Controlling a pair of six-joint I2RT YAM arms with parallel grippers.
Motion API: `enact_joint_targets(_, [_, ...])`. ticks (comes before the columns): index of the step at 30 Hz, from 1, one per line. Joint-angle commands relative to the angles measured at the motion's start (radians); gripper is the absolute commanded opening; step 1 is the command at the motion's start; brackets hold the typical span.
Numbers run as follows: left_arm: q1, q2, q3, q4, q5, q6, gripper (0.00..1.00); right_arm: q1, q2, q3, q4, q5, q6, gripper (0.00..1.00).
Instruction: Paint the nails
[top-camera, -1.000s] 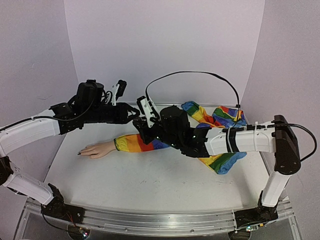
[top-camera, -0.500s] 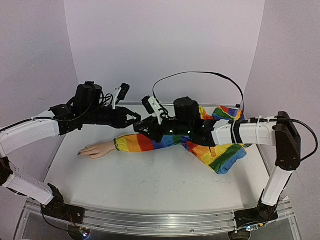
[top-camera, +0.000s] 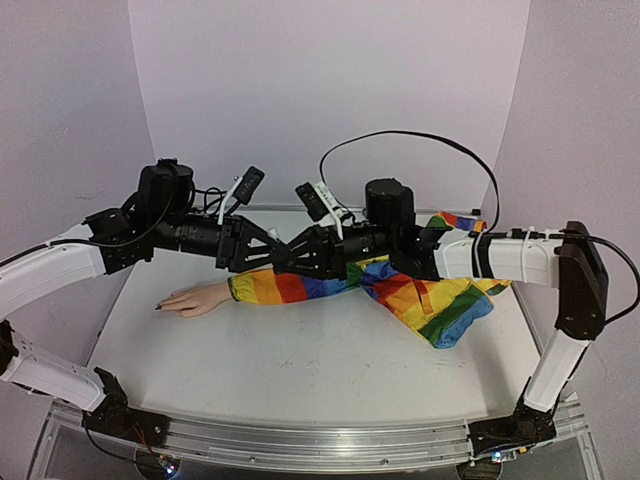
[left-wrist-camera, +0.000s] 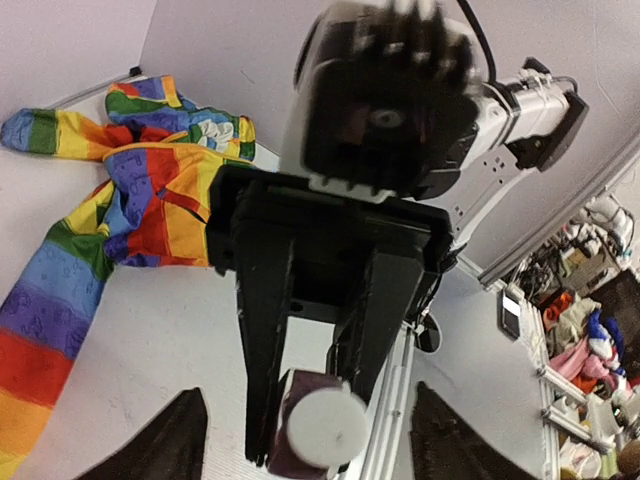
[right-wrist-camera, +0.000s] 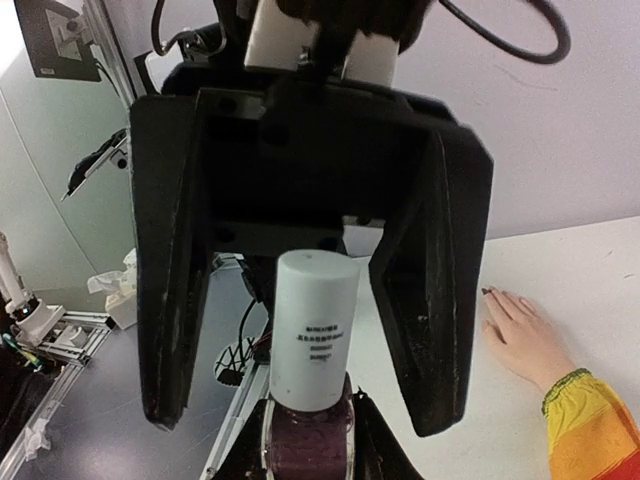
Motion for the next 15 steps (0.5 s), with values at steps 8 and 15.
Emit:
enact_joint_targets(8, [-0.010, -0.165, 0.015, -0.071, -0.331, -0.127, 0.91, 0.041, -0.133, -0.060, 0.062, 0.379, -0.081, 0.00])
enact_joint_targets(15, [-0.010, -0.115, 0.054, 0.002, -0.367, -0.196, 0.75, 0.102, -0.084, -0.037, 0.058, 0.620, -0.084, 0.00])
